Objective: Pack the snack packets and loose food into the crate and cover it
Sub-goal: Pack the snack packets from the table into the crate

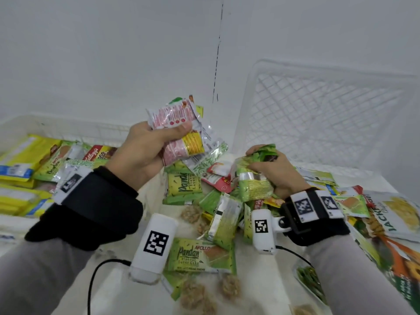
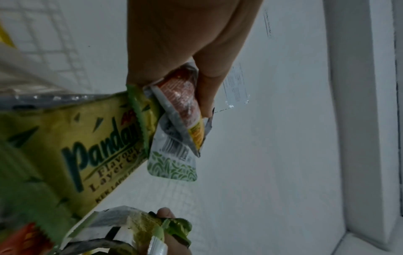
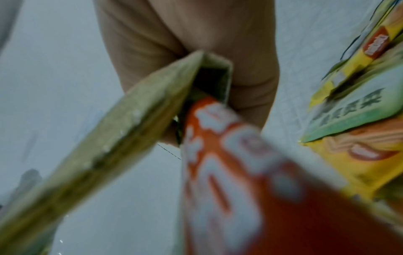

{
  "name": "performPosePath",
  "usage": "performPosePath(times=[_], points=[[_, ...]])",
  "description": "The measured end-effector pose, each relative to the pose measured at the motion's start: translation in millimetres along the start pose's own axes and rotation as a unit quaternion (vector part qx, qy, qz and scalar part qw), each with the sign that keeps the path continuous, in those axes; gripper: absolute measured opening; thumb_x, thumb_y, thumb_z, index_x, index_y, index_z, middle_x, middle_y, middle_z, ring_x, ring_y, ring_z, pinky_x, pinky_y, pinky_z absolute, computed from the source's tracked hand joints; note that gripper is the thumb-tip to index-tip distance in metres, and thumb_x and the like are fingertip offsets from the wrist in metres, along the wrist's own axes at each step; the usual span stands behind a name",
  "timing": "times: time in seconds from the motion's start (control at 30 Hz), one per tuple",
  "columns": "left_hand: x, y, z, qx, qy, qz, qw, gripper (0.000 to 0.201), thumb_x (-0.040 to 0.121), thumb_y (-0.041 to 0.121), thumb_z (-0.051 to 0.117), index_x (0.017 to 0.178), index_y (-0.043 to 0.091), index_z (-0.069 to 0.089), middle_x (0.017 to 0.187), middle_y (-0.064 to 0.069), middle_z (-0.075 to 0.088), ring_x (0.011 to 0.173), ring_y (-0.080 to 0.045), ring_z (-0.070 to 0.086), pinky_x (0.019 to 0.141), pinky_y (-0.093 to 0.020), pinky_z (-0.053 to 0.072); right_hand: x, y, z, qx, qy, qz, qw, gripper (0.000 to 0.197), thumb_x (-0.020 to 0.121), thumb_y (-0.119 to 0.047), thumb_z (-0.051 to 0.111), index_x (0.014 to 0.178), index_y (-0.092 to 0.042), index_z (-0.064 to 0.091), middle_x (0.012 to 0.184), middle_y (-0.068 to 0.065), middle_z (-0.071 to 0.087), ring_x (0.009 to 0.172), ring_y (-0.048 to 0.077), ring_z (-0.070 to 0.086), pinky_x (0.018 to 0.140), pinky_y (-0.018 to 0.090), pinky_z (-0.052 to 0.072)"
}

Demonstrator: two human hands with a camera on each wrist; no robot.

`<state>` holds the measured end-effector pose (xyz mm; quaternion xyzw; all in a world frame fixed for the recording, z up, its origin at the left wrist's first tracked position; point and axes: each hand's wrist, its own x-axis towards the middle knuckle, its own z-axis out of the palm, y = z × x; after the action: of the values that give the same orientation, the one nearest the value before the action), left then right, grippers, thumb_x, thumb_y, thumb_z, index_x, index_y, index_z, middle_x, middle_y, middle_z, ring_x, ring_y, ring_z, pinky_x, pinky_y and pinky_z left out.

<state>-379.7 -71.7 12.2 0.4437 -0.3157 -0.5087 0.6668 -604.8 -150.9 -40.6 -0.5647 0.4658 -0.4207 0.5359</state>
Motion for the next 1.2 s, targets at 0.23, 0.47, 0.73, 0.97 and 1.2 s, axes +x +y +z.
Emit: performPosePath(times=[0.23,0.47,0.73,0.97,1.2], points=[[10.9,58.7,-42.2,-0.016,-0.034,-0.027,0.999,0.047,0.060,0.005,0.067,0.105,-0.005,0.061,0.098,-0.017,0.070,0.080,-0.025,0.072,0.056,-0.035,0.057,-13.6,-53.1,43.0,0.129,-0.026,-0.035,0.991,0.037,0.082,0.018,0.045,0.079,-0.016,0.060,0.064,0.002,0.067,0.053,0.013,0.064,0.048,0.022,0.053],[38.8,99.4,-129.0,0.017,-0.016,-0.076,0.997,0.029,0.066,0.004,0.066,0.094,0.000,0.062,0.079,-0.011,0.073,0.071,-0.020,0.072,0.055,-0.032,0.058,-6.9,-93.0,146.8,0.110,-0.077,-0.081,0.988,0.037,0.080,0.017,0.043,0.083,-0.015,0.060,0.066,0.003,0.063,0.050,0.011,0.059,0.048,0.018,0.049],[91.8,97.8,-225.3,0.089,0.007,-0.178,0.980,0.006,0.088,0.001,0.056,0.094,0.000,0.059,0.072,-0.014,0.072,0.060,-0.021,0.070,0.051,-0.036,0.058,30.9,-95.6,289.6,-0.082,-0.084,-0.100,0.988,0.034,0.073,0.015,0.055,0.085,-0.016,0.063,0.063,0.002,0.054,0.044,0.007,0.050,0.042,0.014,0.039],[126.8,85.3,-282.1,0.312,-0.013,-0.125,0.942,0.025,0.083,0.009,0.069,0.100,-0.008,0.063,0.097,-0.011,0.059,0.090,-0.025,0.052,0.077,-0.035,0.039,68.5,-58.1,361.5,-0.451,-0.038,-0.040,0.891,0.064,0.078,-0.006,0.058,0.136,-0.028,0.042,0.134,0.011,0.045,0.119,0.033,0.048,0.098,0.049,0.042],[144.4,72.2,-315.2,0.443,-0.047,-0.104,0.889,0.041,0.088,0.018,0.063,0.125,0.005,0.049,0.118,-0.018,0.054,0.093,-0.029,0.057,0.079,-0.041,0.051,81.2,-31.1,376.5,-0.393,0.079,-0.128,0.907,0.045,0.086,-0.008,0.053,0.128,-0.020,0.051,0.128,0.012,0.044,0.121,0.028,0.042,0.099,0.029,0.034]])
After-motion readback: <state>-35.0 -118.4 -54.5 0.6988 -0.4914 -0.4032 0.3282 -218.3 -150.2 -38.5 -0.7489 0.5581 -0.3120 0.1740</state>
